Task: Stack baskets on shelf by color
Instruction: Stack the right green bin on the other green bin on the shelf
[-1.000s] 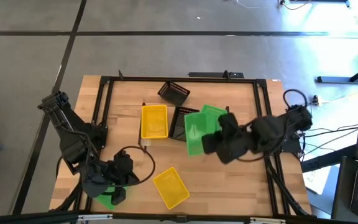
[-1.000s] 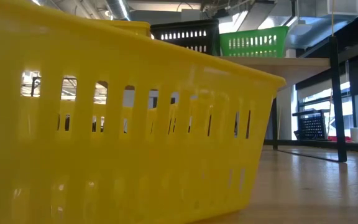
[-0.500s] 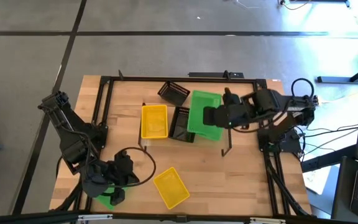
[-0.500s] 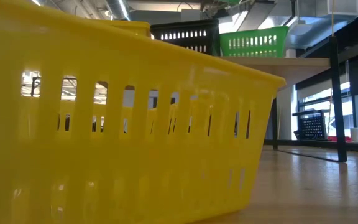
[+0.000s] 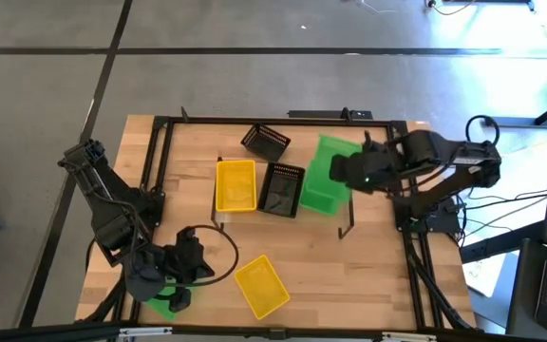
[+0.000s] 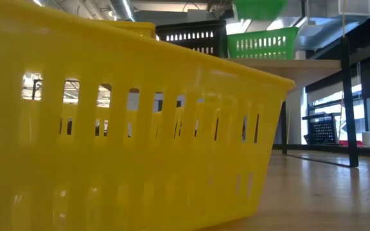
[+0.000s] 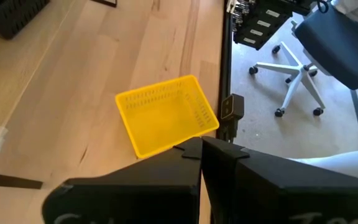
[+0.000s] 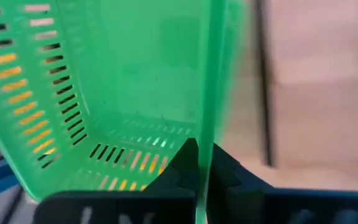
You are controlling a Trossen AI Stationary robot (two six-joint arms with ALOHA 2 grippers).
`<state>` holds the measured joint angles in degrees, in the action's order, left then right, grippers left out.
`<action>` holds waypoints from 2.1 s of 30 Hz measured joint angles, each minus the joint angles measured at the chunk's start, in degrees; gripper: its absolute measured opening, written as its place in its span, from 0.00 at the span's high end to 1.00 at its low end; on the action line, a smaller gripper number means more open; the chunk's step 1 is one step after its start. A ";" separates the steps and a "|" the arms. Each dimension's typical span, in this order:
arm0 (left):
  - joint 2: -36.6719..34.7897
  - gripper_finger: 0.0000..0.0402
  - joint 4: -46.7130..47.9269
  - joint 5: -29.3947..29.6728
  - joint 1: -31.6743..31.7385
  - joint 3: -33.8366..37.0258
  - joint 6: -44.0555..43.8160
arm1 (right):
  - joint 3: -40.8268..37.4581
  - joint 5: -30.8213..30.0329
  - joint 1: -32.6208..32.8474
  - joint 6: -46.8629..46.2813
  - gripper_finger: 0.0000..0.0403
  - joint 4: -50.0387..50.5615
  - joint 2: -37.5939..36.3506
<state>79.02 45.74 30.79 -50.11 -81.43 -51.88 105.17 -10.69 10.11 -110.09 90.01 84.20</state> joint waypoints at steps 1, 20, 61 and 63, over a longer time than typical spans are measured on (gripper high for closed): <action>0.00 1.00 0.00 0.05 0.00 0.00 0.00 | -2.82 1.78 0.00 -1.00 1.00 -0.19 -0.96; 0.02 1.00 -0.98 0.08 0.00 -0.02 -0.33 | -25.78 5.32 -0.37 -3.60 1.00 -19.44 -9.02; 0.02 1.00 -1.68 0.01 0.00 -0.02 -3.36 | -27.24 -10.04 3.68 -0.58 0.87 -18.20 -8.76; 0.02 1.00 -1.68 0.01 0.00 -0.02 -3.59 | -27.24 -11.70 4.60 -0.52 0.87 -18.18 -8.76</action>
<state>79.05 44.06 30.81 -50.11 -81.45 -55.47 77.93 -22.39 14.71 -110.61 71.83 75.44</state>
